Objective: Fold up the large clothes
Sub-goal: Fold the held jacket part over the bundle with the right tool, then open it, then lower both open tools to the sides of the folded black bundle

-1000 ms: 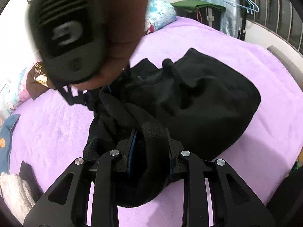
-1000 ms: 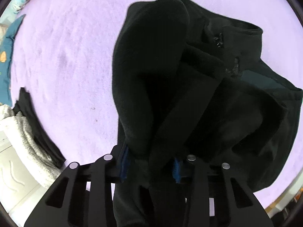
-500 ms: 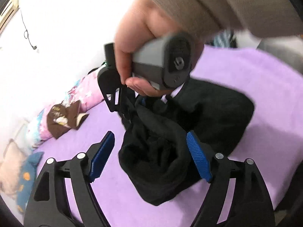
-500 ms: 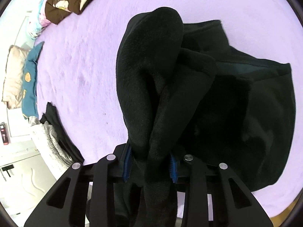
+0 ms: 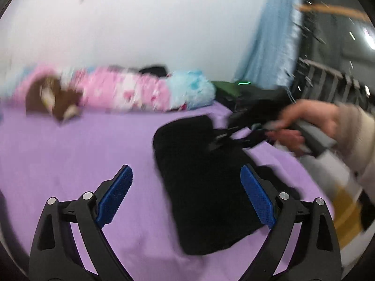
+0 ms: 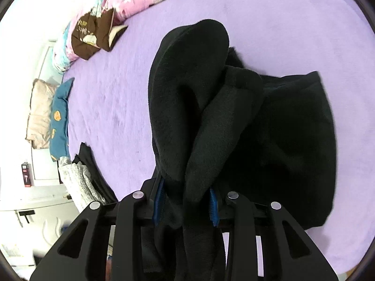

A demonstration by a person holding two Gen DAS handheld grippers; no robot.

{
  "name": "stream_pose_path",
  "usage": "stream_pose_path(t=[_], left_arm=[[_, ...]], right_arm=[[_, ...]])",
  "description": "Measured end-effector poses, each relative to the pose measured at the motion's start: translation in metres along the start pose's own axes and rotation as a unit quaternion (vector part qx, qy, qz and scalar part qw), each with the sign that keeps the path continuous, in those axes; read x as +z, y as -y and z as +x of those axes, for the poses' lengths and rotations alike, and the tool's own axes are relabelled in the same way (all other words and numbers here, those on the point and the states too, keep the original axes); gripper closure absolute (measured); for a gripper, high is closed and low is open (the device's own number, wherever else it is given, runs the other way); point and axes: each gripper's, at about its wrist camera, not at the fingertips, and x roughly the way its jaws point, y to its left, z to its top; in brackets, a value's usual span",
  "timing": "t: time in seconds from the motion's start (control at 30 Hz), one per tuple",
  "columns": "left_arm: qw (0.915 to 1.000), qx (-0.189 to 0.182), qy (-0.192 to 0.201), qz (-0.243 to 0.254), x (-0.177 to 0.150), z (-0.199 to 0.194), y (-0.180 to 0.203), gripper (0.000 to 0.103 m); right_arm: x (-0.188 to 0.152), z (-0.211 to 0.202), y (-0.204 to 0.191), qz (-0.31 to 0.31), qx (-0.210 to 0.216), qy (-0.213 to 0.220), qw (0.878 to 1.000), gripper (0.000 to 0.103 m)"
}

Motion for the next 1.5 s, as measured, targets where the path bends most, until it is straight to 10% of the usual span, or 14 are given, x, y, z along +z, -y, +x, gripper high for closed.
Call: stream_pose_path(t=[0.17, 0.6, 0.93, 1.33, 1.5], left_arm=[[0.9939, -0.040, -0.054, -0.087, -0.018, 0.049, -0.023, 0.013], [0.9868, -0.008, -0.133, 0.091, -0.085, 0.150, 0.090, 0.013], [0.9788, -0.005, -0.180, 0.097, -0.129, 0.182, 0.099, 0.012], [0.9735, -0.128, -0.185, -0.044, -0.069, 0.147, 0.052, 0.007], [0.9438, -0.190, -0.212, -0.169, -0.059, 0.150, 0.006, 0.007]], right_arm=[[-0.001, -0.011, 0.028, 0.015, 0.010, 0.016, 1.000, 0.073], [-0.004, 0.012, 0.115, 0.045, 0.036, 0.032, 0.998, 0.072], [-0.002, 0.064, 0.167, 0.080, 0.010, 0.041, 0.996, 0.072], [-0.024, 0.023, 0.142, 0.039, -0.039, 0.087, 0.995, 0.036], [-0.041, 0.005, 0.144, 0.038, -0.039, 0.112, 0.992, 0.019]])
